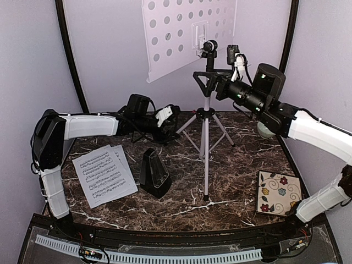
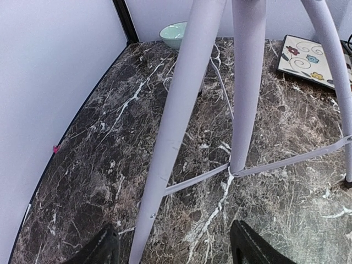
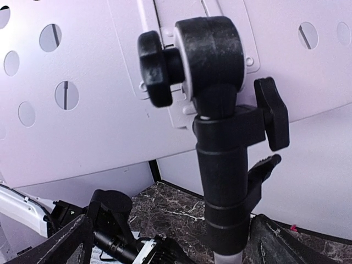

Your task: Set up the instrument practice props

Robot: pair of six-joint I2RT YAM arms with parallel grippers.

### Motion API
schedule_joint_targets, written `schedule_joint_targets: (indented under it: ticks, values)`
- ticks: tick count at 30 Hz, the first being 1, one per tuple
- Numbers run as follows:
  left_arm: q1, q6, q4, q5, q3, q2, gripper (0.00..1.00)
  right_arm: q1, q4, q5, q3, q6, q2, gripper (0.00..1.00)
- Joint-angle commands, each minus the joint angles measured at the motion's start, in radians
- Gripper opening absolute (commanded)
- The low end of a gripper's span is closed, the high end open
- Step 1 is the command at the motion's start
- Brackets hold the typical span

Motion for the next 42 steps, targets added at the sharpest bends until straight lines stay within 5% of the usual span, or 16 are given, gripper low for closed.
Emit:
schedule_joint_targets:
  ticks: [1,12,29,42]
  values:
    - [0.005,-0.031,-0.095,0.089,0.074,-0.023,0.7,0.025,-0.035,0.039,-0.049,0.036,-0.057,1.0]
    - [0.005,-0.148,-0.142,0.16,0.248,0.098,0.68,0.083,-0.283,0.09,-0.28,0.208,-0.228,0.99]
    - [-0.071,-0.193,-0.092,0.151,0.34,0.195,0.54,0.106,-0.463,0.21,-0.223,0.245,-0.024,0.84]
    - [-0.118,-0.275,-0.005,0.018,0.25,0.131,0.24,0.07,-0.55,0.297,-0.274,0.226,-0.062,0.69]
